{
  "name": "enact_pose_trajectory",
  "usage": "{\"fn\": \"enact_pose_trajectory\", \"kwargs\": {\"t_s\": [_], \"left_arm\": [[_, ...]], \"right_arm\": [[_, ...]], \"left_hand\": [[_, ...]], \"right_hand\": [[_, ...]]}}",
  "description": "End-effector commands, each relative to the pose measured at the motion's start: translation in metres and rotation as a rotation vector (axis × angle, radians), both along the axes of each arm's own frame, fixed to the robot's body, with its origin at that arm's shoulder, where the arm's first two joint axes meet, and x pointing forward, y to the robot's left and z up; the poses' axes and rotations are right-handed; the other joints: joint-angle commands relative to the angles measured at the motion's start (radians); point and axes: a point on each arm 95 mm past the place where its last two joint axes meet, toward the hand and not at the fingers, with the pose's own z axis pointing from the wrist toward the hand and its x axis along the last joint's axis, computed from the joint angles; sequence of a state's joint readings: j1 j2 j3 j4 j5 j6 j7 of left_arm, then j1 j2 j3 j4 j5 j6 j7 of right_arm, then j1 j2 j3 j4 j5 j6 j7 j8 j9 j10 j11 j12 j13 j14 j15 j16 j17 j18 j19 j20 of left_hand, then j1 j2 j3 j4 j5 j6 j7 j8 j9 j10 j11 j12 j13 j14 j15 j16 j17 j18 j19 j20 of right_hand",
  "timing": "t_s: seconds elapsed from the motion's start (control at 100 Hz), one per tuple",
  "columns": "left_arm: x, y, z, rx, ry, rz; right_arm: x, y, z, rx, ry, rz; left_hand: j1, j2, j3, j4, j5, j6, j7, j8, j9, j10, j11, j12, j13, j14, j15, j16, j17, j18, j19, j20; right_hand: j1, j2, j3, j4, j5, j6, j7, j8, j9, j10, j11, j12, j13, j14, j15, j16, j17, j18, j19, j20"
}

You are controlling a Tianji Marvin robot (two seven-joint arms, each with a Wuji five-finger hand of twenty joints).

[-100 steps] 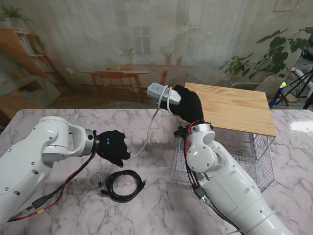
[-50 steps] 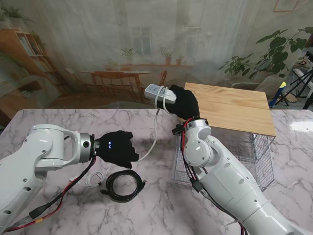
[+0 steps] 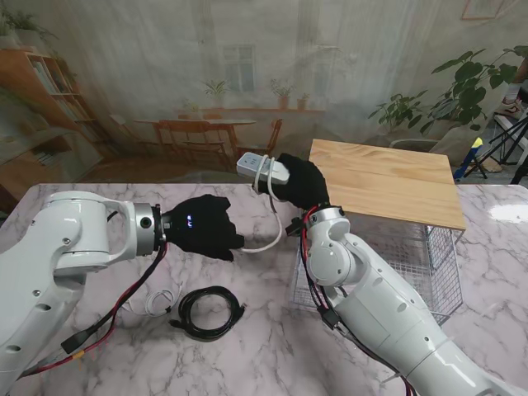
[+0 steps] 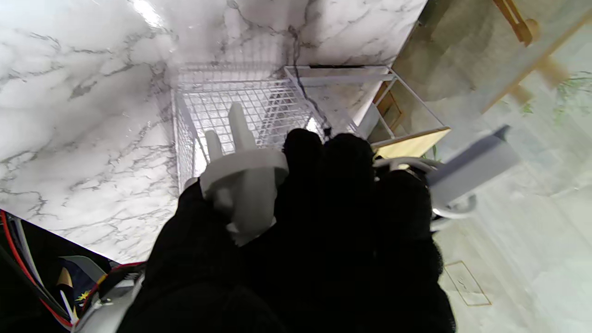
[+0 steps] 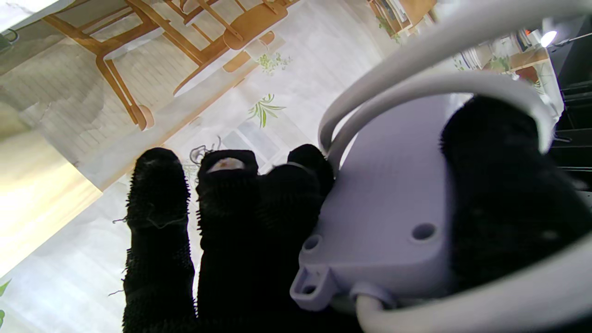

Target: Load the small electronics into the mesh drawer

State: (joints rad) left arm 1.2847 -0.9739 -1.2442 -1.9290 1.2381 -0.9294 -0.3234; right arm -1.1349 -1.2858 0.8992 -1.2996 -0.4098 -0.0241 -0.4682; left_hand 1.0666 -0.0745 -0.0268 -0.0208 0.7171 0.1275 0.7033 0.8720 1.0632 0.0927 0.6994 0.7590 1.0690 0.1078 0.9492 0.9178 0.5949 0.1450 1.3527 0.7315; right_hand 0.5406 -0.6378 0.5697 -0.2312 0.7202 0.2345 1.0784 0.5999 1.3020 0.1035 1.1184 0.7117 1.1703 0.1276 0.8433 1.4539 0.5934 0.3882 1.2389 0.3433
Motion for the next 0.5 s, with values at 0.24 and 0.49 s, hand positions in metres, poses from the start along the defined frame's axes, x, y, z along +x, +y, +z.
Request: {"fn": "enact_pose_trajectory", "kwargs": {"t_s": [0.24, 0.49], "left_arm": [[0.022, 0.001, 0.034, -0.033, -0.071, 0.075], [0.038, 0.002, 0.058, -0.07, -0.113, 0.133]], "right_arm": [[-0.011, 0.01, -0.012, 0.0, 0.03, 0.047], [-0.022, 0.019, -0.018, 0.009, 0.046, 0.101]], "left_hand": [[0.104, -0.028, 0.026, 0.001, 0.016, -0.031, 0.021, 0.015, 0.033, -0.023, 0.09, 0.053, 0.032, -0.011, 0.039, 0.018, 0.016, -0.023, 0.047, 0.013], [0.103, -0.025, 0.025, 0.001, 0.015, -0.033, 0.02, 0.018, 0.032, -0.025, 0.092, 0.056, 0.031, -0.014, 0.037, 0.02, 0.014, -0.025, 0.045, 0.012]], "right_hand": [[0.243, 0.23, 0.264, 0.007, 0.011, -0.332, 0.113, 0.006, 0.057, -0.079, 0.062, -0.005, 0.032, -0.049, 0.094, 0.014, -0.007, 0.01, 0.016, -0.008], [0.244, 0.228, 0.266, 0.007, 0.013, -0.329, 0.111, 0.006, 0.058, -0.077, 0.062, -0.004, 0.034, -0.043, 0.092, 0.012, -0.007, 0.015, 0.017, -0.008]]}}
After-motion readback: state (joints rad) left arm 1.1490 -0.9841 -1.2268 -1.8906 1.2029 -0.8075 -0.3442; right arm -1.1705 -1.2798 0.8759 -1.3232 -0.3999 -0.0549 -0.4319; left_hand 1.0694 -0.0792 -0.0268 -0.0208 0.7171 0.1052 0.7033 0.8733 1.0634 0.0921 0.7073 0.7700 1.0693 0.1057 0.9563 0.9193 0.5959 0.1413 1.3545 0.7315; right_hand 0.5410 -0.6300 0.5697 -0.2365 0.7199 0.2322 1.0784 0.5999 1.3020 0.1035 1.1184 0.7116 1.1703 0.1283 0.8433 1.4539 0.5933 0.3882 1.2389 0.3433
